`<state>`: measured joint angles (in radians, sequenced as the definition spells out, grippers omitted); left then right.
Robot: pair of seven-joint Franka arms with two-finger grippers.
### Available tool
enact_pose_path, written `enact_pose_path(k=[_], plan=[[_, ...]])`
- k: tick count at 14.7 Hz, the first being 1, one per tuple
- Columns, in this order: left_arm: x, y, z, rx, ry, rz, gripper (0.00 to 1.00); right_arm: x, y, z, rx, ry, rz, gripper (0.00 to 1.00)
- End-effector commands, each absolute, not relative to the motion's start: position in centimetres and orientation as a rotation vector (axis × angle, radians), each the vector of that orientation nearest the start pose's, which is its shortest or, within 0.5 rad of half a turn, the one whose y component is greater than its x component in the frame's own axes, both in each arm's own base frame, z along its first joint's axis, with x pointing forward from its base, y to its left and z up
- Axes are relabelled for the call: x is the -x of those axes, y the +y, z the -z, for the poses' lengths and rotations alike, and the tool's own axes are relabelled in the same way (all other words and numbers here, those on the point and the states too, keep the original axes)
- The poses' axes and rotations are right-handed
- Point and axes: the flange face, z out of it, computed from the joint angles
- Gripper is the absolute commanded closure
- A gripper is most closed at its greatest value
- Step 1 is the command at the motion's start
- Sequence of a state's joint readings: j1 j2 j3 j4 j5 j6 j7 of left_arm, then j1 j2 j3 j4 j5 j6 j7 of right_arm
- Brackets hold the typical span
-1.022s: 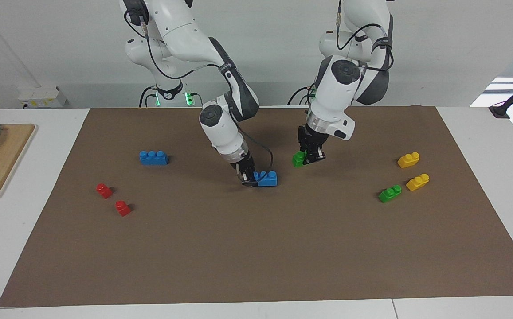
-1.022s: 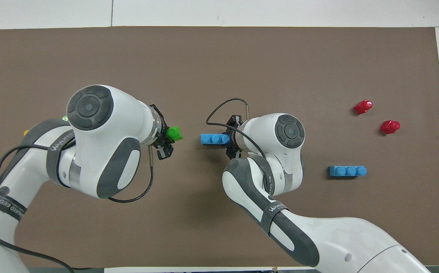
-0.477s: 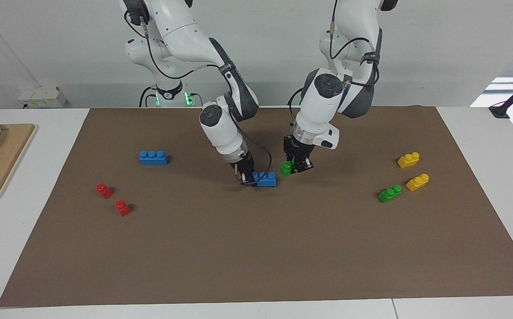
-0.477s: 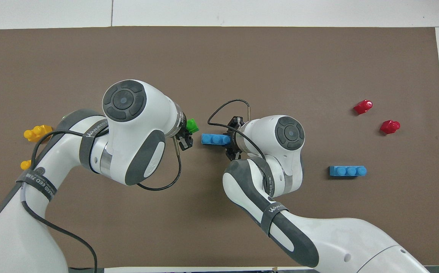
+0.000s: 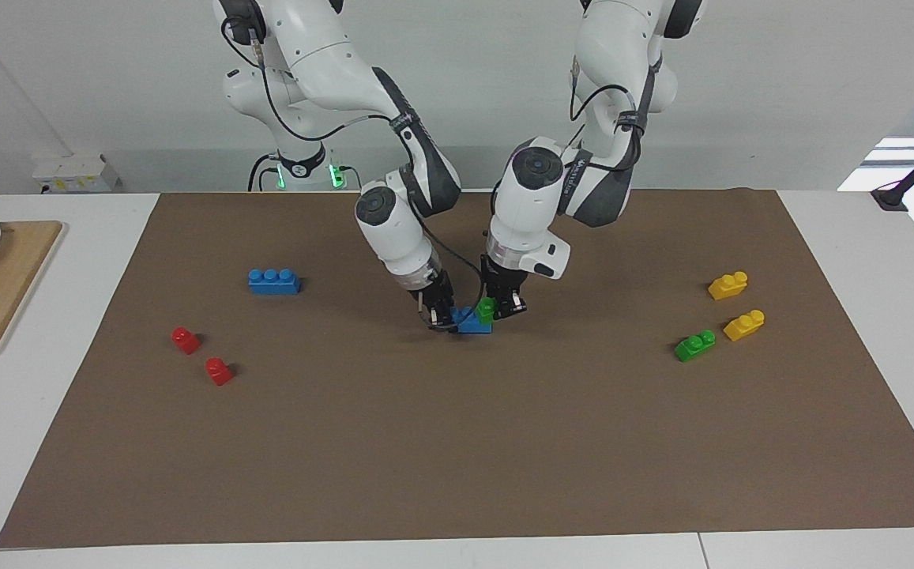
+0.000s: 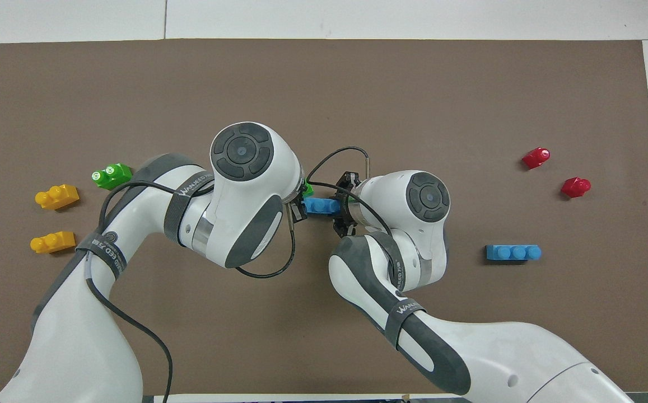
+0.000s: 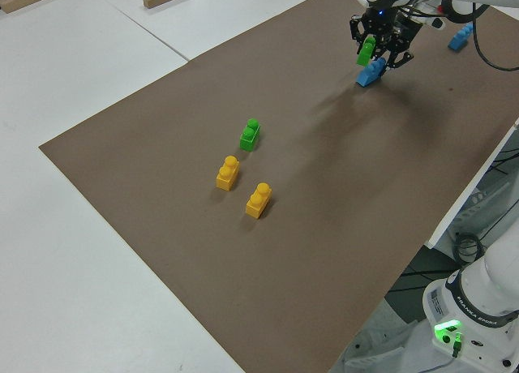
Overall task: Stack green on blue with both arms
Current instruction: 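Lower the green brick with the left gripper onto the blue brick and press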
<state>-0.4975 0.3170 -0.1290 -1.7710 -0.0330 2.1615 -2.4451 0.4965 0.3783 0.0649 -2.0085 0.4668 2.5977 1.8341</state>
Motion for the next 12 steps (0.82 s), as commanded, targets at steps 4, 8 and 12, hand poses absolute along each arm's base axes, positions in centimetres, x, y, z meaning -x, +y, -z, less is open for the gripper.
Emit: enact_pose_path(k=[4,8,12], plan=[[-52.1,-39.4,-39.1,-1.876,2.406,0.079,1.00,-53.3,31.5,-28.0,1.872,2.104,-0.283,1.00],[-51.2,-40.2,-37.6,-1.899,2.397,0.084,1.00,-53.3,31.4,-28.0,1.871,2.104,-0.283,1.00],[-50.9,-40.3,-36.9,-1.908,2.396,0.083,1.00,-53.4,31.3,-28.1,1.869,2.104,-0.281,1.00]])
